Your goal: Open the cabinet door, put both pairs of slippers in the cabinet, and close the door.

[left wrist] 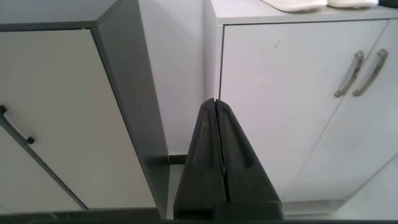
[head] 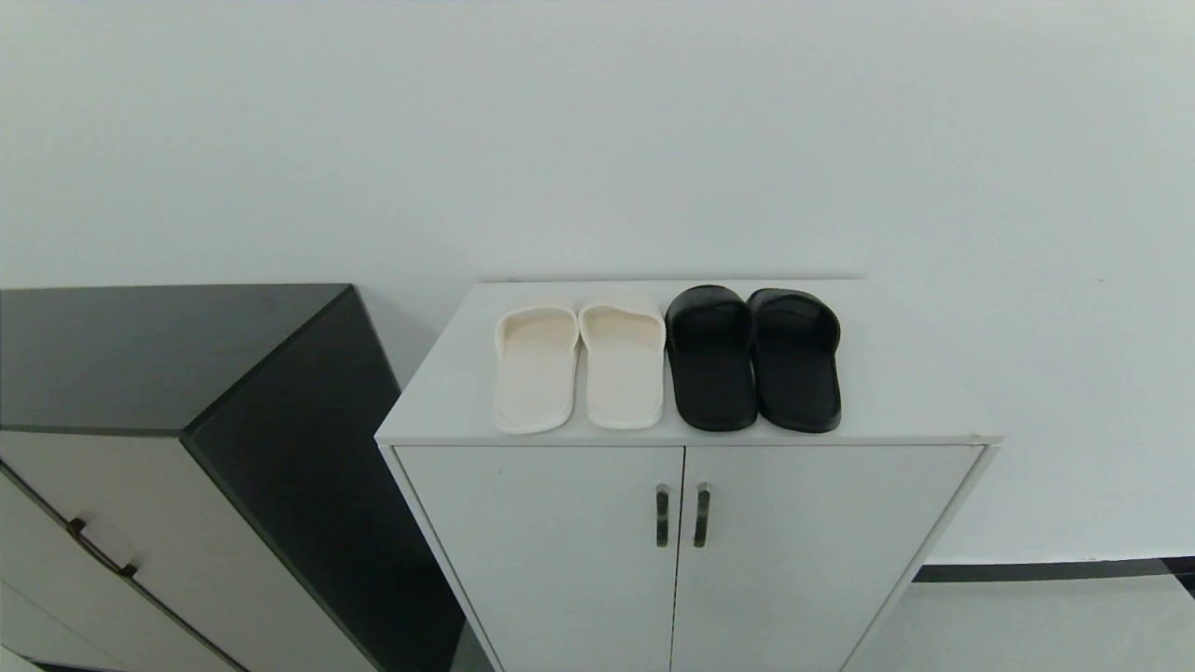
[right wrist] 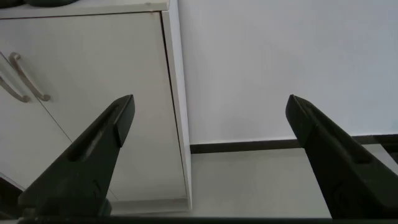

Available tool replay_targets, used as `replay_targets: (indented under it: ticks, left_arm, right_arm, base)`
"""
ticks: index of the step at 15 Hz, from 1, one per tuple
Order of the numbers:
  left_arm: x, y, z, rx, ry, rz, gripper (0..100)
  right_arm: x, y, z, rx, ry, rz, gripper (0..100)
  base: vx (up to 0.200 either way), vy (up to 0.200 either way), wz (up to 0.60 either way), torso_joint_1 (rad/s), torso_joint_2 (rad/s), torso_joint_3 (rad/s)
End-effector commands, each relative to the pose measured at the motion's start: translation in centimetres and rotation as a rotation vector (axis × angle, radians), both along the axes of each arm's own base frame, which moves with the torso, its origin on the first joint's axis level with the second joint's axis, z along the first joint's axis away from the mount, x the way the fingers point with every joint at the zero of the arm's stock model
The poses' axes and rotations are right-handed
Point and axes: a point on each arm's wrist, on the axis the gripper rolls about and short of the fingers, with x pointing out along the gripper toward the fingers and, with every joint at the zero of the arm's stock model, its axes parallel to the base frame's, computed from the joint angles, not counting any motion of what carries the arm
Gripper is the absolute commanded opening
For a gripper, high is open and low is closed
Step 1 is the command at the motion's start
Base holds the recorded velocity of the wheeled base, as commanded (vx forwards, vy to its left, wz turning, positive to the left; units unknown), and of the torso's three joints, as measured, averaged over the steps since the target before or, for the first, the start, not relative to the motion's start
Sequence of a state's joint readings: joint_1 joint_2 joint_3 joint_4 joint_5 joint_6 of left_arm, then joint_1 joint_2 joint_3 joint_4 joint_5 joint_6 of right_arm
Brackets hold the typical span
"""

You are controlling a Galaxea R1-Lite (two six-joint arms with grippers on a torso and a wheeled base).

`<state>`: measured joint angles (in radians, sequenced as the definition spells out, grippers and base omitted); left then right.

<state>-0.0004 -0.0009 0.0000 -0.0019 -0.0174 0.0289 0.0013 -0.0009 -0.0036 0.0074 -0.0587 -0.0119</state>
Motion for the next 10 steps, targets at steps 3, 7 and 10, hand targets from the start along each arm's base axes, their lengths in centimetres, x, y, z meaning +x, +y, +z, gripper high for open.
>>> replay_targets:
  ticks: [3, 7, 10]
  left_arm:
    - [0.0, 0.0, 0.0, 0.009, 0.001, -0.005, 0]
    - [0.0, 0.0, 0.0, 0.031, 0.0, -0.017, 0]
    - [0.0, 0.0, 0.0, 0.036, 0.0, -0.019, 0]
  right_arm:
    - [0.0, 0.0, 0.1, -0.016, -0.005, 0.001, 100]
    - [-1.7, 0.0, 5.5, 0.07, -0.208, 0.017, 100]
    - [0.1, 0.2, 7.9, 0.024, 0.1, 0.13, 100]
  base:
    - [0.0, 0.0, 0.0, 0.0, 0.0, 0.0]
    - [0.0, 0.0, 0.0, 0.0, 0.0, 0.0]
    - [0.0, 0.0, 0.0, 0.0, 0.0, 0.0]
